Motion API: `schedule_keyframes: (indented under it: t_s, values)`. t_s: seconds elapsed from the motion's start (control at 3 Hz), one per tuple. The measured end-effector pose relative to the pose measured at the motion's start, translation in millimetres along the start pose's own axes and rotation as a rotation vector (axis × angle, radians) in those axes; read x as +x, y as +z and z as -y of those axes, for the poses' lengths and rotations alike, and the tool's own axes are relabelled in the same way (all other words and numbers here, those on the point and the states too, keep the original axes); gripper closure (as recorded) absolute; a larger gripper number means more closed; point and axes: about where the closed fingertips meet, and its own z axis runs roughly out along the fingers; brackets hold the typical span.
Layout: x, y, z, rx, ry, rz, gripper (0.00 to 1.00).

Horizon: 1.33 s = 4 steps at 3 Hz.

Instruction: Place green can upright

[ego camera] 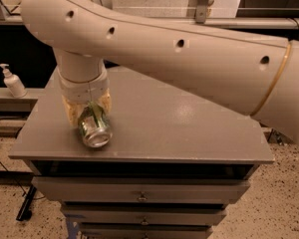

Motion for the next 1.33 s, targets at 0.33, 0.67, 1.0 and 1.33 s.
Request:
schedule_keyframes:
  t_s: [0.33,0.67,1.0,1.33]
  values:
    - [7.5,-14.1,5.1,-0.007,-0.011,-0.018,0.88]
    - [13.2,-43.5,9.4,0.072,-0.049,-0.069,1.0]
    - [12.6,-45.0,10.5,0.078,-0.089,-0.071,1.0]
    - [-13.4,-57.4,23.0,0.087,-0.147,-0.13,1.0]
